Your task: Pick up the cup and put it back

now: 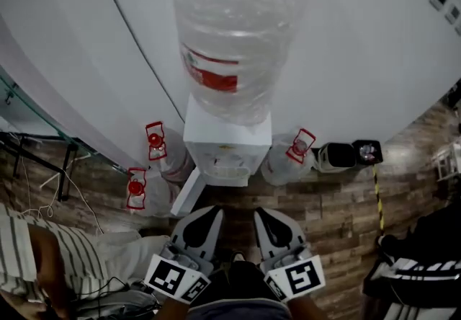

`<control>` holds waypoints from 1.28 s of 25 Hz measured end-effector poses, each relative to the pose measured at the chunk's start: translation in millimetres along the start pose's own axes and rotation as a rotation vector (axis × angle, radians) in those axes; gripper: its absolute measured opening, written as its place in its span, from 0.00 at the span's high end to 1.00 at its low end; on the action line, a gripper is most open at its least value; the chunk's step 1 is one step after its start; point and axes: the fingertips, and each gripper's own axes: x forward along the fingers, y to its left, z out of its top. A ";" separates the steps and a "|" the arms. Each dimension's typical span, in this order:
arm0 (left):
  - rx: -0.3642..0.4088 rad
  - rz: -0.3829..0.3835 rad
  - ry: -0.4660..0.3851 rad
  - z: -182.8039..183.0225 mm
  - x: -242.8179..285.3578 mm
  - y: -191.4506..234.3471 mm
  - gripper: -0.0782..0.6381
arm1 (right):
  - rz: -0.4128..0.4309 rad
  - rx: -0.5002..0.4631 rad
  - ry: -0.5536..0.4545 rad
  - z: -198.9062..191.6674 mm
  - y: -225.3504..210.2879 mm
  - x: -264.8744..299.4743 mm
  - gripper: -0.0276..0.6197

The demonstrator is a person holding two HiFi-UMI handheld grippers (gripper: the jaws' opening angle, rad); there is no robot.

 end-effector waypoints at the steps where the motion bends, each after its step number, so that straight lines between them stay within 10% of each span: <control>1: 0.000 0.000 -0.005 6.9 -1.3 -7.4 0.88 | 0.000 -0.010 -0.003 10.2 1.7 -6.0 0.92; 14: 0.046 0.011 -0.044 62.7 -30.4 -57.7 0.88 | 0.003 -0.055 -0.045 81.4 30.1 -61.1 0.92; 32: 0.071 0.020 -0.016 58.7 -40.7 -75.4 0.88 | 0.045 -0.064 -0.007 79.1 33.2 -78.7 0.92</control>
